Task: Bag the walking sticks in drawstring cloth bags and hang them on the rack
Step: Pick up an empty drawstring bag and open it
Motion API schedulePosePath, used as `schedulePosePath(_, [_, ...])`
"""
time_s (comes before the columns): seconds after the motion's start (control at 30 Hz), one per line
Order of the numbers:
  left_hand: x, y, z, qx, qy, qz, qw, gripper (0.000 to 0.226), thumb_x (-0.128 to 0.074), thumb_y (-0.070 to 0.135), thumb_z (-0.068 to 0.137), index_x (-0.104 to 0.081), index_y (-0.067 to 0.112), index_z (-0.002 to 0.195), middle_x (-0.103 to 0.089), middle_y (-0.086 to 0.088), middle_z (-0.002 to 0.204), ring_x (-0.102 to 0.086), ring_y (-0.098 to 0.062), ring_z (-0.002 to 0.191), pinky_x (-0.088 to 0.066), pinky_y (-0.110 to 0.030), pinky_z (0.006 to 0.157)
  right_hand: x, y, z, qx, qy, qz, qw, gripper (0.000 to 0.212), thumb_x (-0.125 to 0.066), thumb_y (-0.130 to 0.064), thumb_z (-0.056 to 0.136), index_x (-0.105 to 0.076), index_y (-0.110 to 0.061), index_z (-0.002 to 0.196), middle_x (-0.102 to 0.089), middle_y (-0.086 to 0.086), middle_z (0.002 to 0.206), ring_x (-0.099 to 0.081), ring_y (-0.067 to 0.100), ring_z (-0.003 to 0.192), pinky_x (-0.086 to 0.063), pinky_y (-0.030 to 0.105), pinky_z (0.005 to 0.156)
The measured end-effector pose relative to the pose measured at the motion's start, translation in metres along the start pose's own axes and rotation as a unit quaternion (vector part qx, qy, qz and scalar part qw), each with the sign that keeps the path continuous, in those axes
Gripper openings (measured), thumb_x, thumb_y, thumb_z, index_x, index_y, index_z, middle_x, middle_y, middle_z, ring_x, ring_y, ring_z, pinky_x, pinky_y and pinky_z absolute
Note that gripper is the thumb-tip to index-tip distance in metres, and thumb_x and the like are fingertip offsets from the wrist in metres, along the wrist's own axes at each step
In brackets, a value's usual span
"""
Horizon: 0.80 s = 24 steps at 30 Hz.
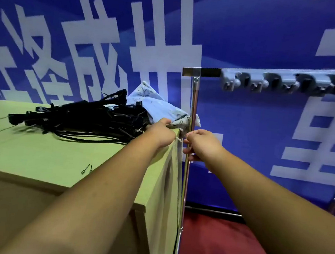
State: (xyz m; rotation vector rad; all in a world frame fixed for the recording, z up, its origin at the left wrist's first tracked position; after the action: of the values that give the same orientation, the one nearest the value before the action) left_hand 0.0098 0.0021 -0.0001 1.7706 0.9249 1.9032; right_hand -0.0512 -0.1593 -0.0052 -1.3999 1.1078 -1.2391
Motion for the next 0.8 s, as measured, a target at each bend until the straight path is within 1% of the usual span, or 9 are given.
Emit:
schedulePosePath(0.1, [-0.001, 0.004, 0.012, 0.011, -0.009, -0.004, 1.000, 0.089, -0.055, 0.029, 0.076, -0.031, 0.045, 0.160, -0.044, -0.015, 0.153, -0.064, -0.035, 0.115, -0.058, -0.042, 0.098, 0.003, 0.002, 0.014, -0.003, 0.017, -0.004, 1.000, 0.022, -0.050, -0.012, 0.107, -0.063, -0.014, 0.090, -0.063, 0.014, 0.095, -0.065, 0.027, 0.082, -0.055, 0.042, 0.070])
schedulePosePath(0.17, [-0.005, 0.008, 0.018, 0.023, -0.009, -0.029, 0.999, 0.093, -0.056, 0.030, 0.075, -0.026, 0.038, 0.163, -0.047, -0.015, 0.151, -0.067, -0.035, 0.111, -0.060, -0.039, 0.088, 0.006, 0.003, 0.021, -0.001, 0.021, -0.012, 1.000, 0.018, -0.051, -0.015, 0.108, -0.065, -0.016, 0.095, -0.066, 0.011, 0.095, -0.068, 0.024, 0.082, -0.059, 0.041, 0.072])
schedulePosePath(0.27, [-0.003, 0.017, 0.014, 0.018, -0.002, -0.081, 0.997, 0.071, -0.058, 0.021, 0.088, -0.040, 0.018, 0.157, -0.060, -0.019, 0.134, -0.066, -0.034, 0.091, -0.057, -0.035, 0.072, 0.007, 0.002, 0.024, -0.002, 0.022, -0.019, 1.000, 0.015, -0.052, -0.017, 0.108, -0.066, -0.017, 0.101, -0.066, 0.008, 0.094, -0.068, 0.022, 0.082, -0.060, 0.040, 0.074])
schedulePosePath(0.33, [0.002, 0.025, 0.009, -0.018, 0.037, -0.085, 0.996, 0.059, -0.055, 0.017, 0.094, -0.046, 0.014, 0.153, -0.058, -0.014, 0.140, -0.066, -0.036, 0.103, -0.060, -0.039, 0.087, 0.008, -0.001, 0.023, 0.004, 0.024, -0.030, 0.999, 0.015, -0.052, -0.019, 0.107, -0.066, -0.017, 0.106, -0.067, 0.008, 0.096, -0.070, 0.021, 0.083, -0.062, 0.039, 0.073])
schedulePosePath(0.43, [0.021, 0.042, -0.006, -0.086, 0.105, -0.103, 0.985, 0.051, -0.054, 0.014, 0.099, -0.051, 0.017, 0.149, -0.055, -0.006, 0.148, -0.059, -0.031, 0.125, -0.051, -0.033, 0.102, 0.010, -0.011, 0.018, 0.028, 0.040, -0.042, 0.998, 0.018, -0.049, -0.019, 0.107, -0.066, -0.014, 0.112, -0.067, 0.009, 0.094, -0.071, 0.020, 0.080, -0.064, 0.042, 0.075])
schedulePosePath(0.5, [0.040, 0.052, -0.013, -0.117, 0.146, -0.138, 0.973, 0.044, -0.057, 0.014, 0.099, -0.056, 0.024, 0.142, -0.063, 0.002, 0.134, -0.061, -0.026, 0.121, -0.050, -0.031, 0.100, 0.012, -0.023, 0.011, 0.046, 0.049, -0.045, 0.997, 0.016, -0.050, -0.020, 0.107, -0.063, -0.016, 0.114, -0.069, 0.008, 0.097, -0.072, 0.018, 0.078, -0.063, 0.041, 0.074])
schedulePosePath(0.57, [0.062, 0.060, -0.025, -0.138, 0.192, -0.177, 0.955, 0.051, -0.062, 0.016, 0.098, -0.057, 0.028, 0.147, -0.064, 0.002, 0.138, -0.066, -0.021, 0.114, -0.057, -0.034, 0.094, 0.015, -0.038, 0.001, 0.061, 0.058, -0.035, 0.996, 0.015, -0.053, -0.019, 0.105, -0.060, -0.021, 0.118, -0.071, 0.010, 0.104, -0.073, 0.019, 0.078, -0.062, 0.040, 0.068])
schedulePosePath(0.7, [0.105, 0.072, -0.058, -0.188, 0.258, -0.240, 0.917, 0.039, -0.067, 0.017, 0.097, -0.068, 0.032, 0.133, -0.068, 0.009, 0.118, -0.065, -0.002, 0.089, -0.047, -0.014, 0.063, 0.019, -0.069, -0.027, 0.101, 0.063, -0.026, 0.993, 0.049, -0.062, -0.020, 0.102, -0.045, -0.026, 0.147, -0.070, 0.016, 0.108, -0.071, 0.027, 0.079, -0.063, 0.043, 0.068])
schedulePosePath(0.8, [0.129, 0.081, -0.085, -0.201, 0.266, -0.272, 0.903, 0.025, -0.068, 0.019, 0.097, -0.070, 0.029, 0.120, -0.070, 0.009, 0.112, -0.067, -0.006, 0.096, -0.047, -0.018, 0.064, 0.016, -0.088, -0.056, 0.136, 0.050, -0.073, 0.987, 0.071, -0.067, -0.034, 0.099, -0.031, -0.037, 0.161, -0.069, 0.013, 0.109, -0.072, 0.028, 0.085, -0.064, 0.050, 0.072])
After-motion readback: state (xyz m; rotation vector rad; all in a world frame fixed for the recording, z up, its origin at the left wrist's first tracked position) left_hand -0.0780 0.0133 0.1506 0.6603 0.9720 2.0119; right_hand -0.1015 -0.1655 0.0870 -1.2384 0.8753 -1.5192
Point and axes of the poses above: each hand's wrist, its own z-axis towards the middle knuckle, its own x-axis out of the back of the hand, y = z × x, the point moved 1 cm from there along z, towards the middle knuckle
